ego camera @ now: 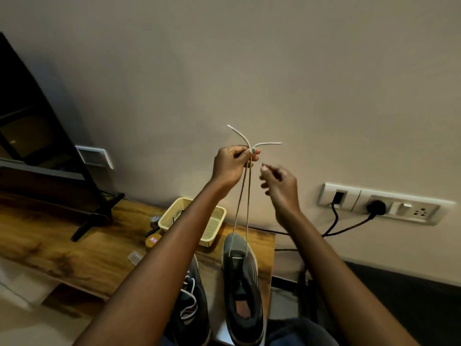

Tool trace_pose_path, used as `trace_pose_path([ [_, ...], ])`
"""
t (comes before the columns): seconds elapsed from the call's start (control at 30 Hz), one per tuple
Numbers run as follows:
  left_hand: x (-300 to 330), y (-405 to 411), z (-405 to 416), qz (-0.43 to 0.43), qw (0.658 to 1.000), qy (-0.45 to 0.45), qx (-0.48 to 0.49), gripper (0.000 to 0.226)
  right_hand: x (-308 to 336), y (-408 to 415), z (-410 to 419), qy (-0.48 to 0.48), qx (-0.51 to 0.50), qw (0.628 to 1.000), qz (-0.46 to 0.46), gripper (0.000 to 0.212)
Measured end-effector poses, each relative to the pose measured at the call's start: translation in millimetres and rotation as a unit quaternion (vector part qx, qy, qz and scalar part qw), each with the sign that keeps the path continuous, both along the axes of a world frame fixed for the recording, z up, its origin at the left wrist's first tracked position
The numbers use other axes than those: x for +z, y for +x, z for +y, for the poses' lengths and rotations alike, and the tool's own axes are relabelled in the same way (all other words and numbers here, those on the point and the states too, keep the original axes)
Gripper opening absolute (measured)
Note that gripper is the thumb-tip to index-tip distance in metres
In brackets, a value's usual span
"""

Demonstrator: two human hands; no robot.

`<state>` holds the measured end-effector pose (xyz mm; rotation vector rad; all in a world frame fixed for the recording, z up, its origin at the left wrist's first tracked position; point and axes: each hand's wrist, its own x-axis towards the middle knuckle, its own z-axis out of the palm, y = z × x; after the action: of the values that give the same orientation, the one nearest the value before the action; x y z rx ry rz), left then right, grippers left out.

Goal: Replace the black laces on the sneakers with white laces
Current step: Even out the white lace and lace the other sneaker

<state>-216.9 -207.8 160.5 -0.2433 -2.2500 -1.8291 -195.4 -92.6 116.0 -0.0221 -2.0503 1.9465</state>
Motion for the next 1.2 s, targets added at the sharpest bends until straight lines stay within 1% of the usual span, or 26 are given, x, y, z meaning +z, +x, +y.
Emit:
trace_pose_path([
  [0.1, 6.1, 4.4, -1.3, 0.003, 1.0, -0.003, -0.004, 0.022, 42.1, -1.6, 4.3, -0.032, 0.019, 0.999, 0.037, 0.021],
  [0.2, 11.6, 10.2, -1.2, 0.01, 1.0, -0.01, -0.003, 0.021, 57.5, -1.0, 2.1, -0.018, 0.014, 0.998, 0.051, 0.011],
  [0.43, 14.3, 16.5, -1.8, 0.016, 0.999, -0.03, -0.009, 0.024, 66.6, -2.5, -1.2, 0.008, 0.012, 0.999, 0.048, 0.005],
  [0.67, 17.5, 15.5, -4.3, 0.021, 0.999, -0.025, -0.015, 0.025, 72.8, -1.7, -6.7, 0.018, 0.02, 0.997, 0.07, 0.009],
  [0.83, 18.6, 13.2, -3.8, 0.018, 0.999, -0.03, -0.014, 0.025, 74.8, -1.8, -6.6, 0.052, 0.019, 0.994, 0.094, 0.009],
  [1.13, 21.2, 7.6, -3.9, 0.025, 0.999, -0.026, -0.005, 0.023, 76.9, -3.2, -1.6, 0.078, 0.035, 0.99, 0.11, 0.009],
  [1.2, 22.8, 8.5, -4.9, 0.029, 0.999, -0.019, -0.008, 0.02, 69.4, -5.6, 1.2, 0.076, -0.003, 0.99, 0.116, 0.012],
])
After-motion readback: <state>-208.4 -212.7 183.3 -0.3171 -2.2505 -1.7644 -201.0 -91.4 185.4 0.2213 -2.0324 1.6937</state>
